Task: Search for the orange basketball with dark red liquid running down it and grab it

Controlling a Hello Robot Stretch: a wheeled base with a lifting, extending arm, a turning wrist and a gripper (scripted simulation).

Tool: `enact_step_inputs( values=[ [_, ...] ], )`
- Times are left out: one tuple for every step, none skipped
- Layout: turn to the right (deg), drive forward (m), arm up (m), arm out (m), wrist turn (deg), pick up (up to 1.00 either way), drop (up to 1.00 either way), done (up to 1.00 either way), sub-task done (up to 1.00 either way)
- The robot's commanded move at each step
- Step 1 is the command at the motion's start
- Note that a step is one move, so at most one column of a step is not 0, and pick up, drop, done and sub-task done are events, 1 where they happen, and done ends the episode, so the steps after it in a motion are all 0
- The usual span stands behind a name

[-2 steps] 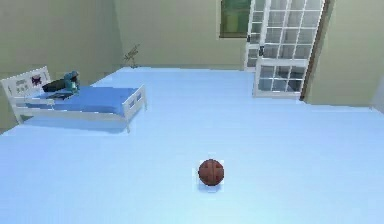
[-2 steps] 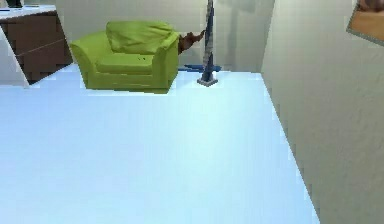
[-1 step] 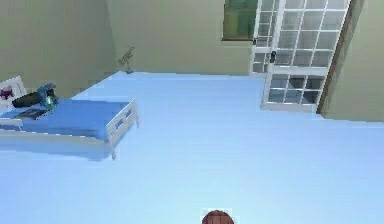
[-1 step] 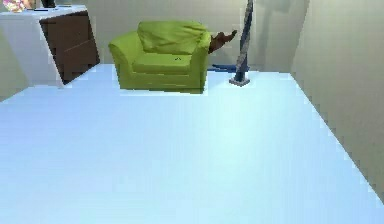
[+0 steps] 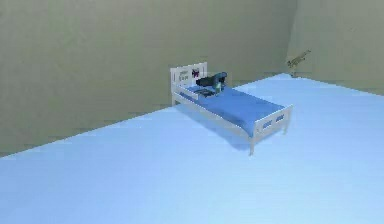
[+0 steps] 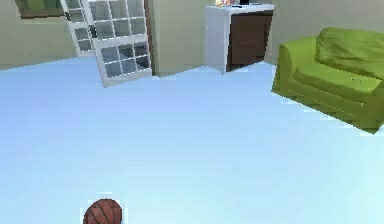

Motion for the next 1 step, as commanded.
enact_step_inputs(
  values=[
    [-30.0,0.00,0.00,0.00,0.0,0.00,0.00,0.00,0.00]
  ],
)
